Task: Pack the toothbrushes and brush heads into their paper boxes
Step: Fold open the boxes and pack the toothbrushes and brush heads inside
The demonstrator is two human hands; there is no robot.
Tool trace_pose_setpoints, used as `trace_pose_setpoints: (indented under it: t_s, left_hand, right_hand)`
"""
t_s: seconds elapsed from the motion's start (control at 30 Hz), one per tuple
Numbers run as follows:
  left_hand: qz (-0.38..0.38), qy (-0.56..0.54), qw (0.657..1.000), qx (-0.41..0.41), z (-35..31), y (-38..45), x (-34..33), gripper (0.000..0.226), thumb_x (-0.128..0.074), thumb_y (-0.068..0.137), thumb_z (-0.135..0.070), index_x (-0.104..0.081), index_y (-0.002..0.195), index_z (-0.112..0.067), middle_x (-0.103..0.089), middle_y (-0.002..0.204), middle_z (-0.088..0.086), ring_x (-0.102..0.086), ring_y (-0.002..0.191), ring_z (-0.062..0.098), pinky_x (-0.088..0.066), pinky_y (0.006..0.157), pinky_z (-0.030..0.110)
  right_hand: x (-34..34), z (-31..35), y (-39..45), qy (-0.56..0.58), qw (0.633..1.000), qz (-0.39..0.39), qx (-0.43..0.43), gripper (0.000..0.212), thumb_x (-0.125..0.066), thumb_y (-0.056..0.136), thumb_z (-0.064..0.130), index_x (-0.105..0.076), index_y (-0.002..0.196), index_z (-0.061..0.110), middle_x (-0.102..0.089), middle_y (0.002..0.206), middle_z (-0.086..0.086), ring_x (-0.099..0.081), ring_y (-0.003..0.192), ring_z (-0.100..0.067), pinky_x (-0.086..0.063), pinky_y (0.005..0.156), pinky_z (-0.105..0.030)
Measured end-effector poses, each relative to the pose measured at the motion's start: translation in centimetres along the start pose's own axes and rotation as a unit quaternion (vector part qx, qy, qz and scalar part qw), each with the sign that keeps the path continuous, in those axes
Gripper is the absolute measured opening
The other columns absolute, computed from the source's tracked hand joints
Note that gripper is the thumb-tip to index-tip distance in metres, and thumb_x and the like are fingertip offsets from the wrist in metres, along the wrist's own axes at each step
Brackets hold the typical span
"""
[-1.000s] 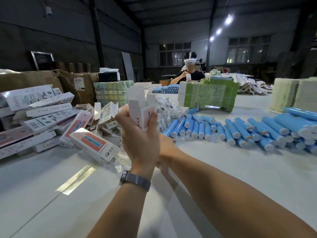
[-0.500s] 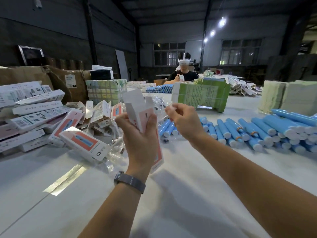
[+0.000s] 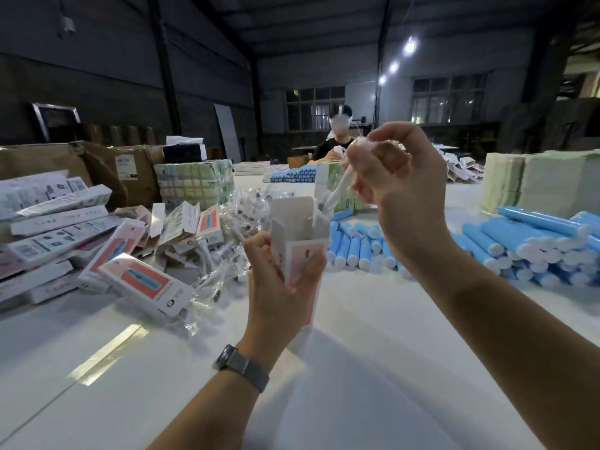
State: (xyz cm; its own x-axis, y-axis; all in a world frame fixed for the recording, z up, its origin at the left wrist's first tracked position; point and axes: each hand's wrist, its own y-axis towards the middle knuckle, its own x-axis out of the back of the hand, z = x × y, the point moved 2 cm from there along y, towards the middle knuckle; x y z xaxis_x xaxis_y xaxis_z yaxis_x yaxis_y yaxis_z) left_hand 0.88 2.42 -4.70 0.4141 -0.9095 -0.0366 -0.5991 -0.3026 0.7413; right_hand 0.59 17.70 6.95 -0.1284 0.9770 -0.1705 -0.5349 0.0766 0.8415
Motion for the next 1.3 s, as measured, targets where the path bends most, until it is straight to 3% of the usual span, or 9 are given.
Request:
trace_pose_setpoints:
  t_s: [0.13, 0.23, 0.33, 0.6, 0.73, 0.87, 1.0, 1.13, 1.3]
  left_hand:
    - [-0.007, -0.03, 0.999, 0.013, -0.4, -0.1, -0.3, 0.055, -0.078, 0.078, -0.048, -0.031, 0.102, -0.031, -0.062, 0.101, 0.006, -0.067, 0.08, 0.013, -0.056, 0.066, 0.024]
    - [-0.02, -0.148, 0.986, 0.069, -0.7, -0.5, -0.9, 0.048, -0.074, 0.083, -0.038, -0.034, 0.104, -0.024, -0.068, 0.083, -0.006, -0.065, 0.07, 0.004, -0.055, 0.064, 0.021]
    - [0.015, -0.181, 0.98, 0.075, -1.0, -1.1, -1.9, 0.048, -0.073, 0.082, -0.032, -0.032, 0.104, -0.022, -0.069, 0.077, -0.012, -0.065, 0.068, 0.002, -0.054, 0.064, 0.02]
    - [-0.005, -0.129, 0.99, 0.054, -1.0, -0.8, -1.3, 0.05, -0.077, 0.085, -0.015, -0.032, 0.103, -0.03, -0.067, 0.1, 0.014, -0.068, 0.078, 0.013, -0.055, 0.066, 0.027]
    - [-0.009, -0.127, 0.991, 0.041, -1.1, -0.4, -1.1, 0.049, -0.074, 0.079, -0.031, -0.031, 0.103, -0.03, -0.065, 0.099, 0.016, -0.065, 0.072, 0.009, -0.052, 0.061, 0.022]
    - [0.013, -0.112, 0.993, 0.022, -0.8, -0.2, -1.0, 0.051, -0.071, 0.082, -0.033, -0.027, 0.108, -0.033, -0.065, 0.1, 0.01, -0.066, 0.074, 0.008, -0.054, 0.063, 0.022]
    - [0.037, -0.113, 0.993, -0.018, -0.6, -0.1, -0.9, 0.05, -0.066, 0.092, -0.032, -0.023, 0.117, -0.035, -0.065, 0.106, 0.01, -0.069, 0.087, 0.01, -0.056, 0.072, 0.023]
    - [0.075, -0.115, 0.99, -0.019, -0.3, 0.1, -0.4, 0.031, -0.051, 0.1, -0.029, -0.031, 0.122, -0.04, -0.066, 0.097, 0.004, -0.068, 0.077, 0.012, -0.057, 0.066, 0.027]
    - [0.07, -0.088, 0.994, -0.014, -0.1, -0.1, -0.5, 0.02, -0.041, 0.103, -0.034, -0.039, 0.118, -0.047, -0.066, 0.091, 0.0, -0.064, 0.069, 0.018, -0.055, 0.059, 0.033]
  right_hand:
    - [-0.8, 0.3, -0.6, -0.126, 0.988, 0.063, 0.066, 0.019, -0.075, 0.085, 0.008, -0.057, 0.088, 0.015, -0.066, 0.074, 0.001, -0.065, 0.063, -0.014, -0.052, 0.056, -0.022]
    - [-2.0, 0.1, -1.5, -0.295, 0.934, 0.127, 0.155, 0.016, -0.077, 0.084, 0.018, -0.064, 0.091, 0.011, -0.066, 0.077, 0.008, -0.063, 0.065, -0.008, -0.048, 0.06, -0.014]
    - [-2.3, 0.3, -1.5, -0.296, 0.936, 0.109, 0.156, 0.015, -0.076, 0.085, 0.021, -0.065, 0.093, 0.015, -0.065, 0.076, 0.01, -0.06, 0.067, -0.007, -0.044, 0.06, -0.01]
    - [-1.8, -1.4, -1.7, -0.329, 0.906, 0.218, 0.154, 0.022, -0.071, 0.086, 0.026, -0.069, 0.074, 0.009, -0.06, 0.088, 0.001, -0.053, 0.078, -0.015, -0.037, 0.069, -0.022]
    - [-1.3, -3.3, -2.4, -0.357, 0.897, 0.241, 0.101, 0.025, -0.068, 0.091, 0.027, -0.071, 0.074, 0.008, -0.053, 0.097, 0.003, -0.054, 0.093, -0.021, -0.046, 0.08, -0.038]
    - [-0.9, -3.6, -2.3, -0.283, 0.923, 0.253, 0.059, 0.01, -0.067, 0.088, 0.019, -0.068, 0.097, 0.017, -0.056, 0.103, 0.003, -0.056, 0.093, -0.014, -0.049, 0.075, -0.029]
    - [-0.6, -3.9, -2.6, -0.076, 0.971, 0.216, -0.069, 0.042, -0.07, 0.078, 0.002, -0.057, 0.11, 0.026, -0.063, 0.104, 0.003, -0.058, 0.088, -0.005, -0.051, 0.075, -0.029]
    - [-0.4, -4.4, -2.8, -0.087, 0.978, 0.187, -0.035, 0.06, -0.079, 0.076, -0.001, -0.052, 0.121, 0.029, -0.065, 0.106, -0.001, -0.063, 0.095, -0.016, -0.055, 0.077, -0.036]
    - [-0.2, -5.4, -2.9, -0.06, 0.98, 0.181, -0.056, 0.064, -0.08, 0.078, 0.007, -0.049, 0.131, 0.027, -0.07, 0.1, -0.001, -0.067, 0.101, -0.017, -0.057, 0.082, -0.031]
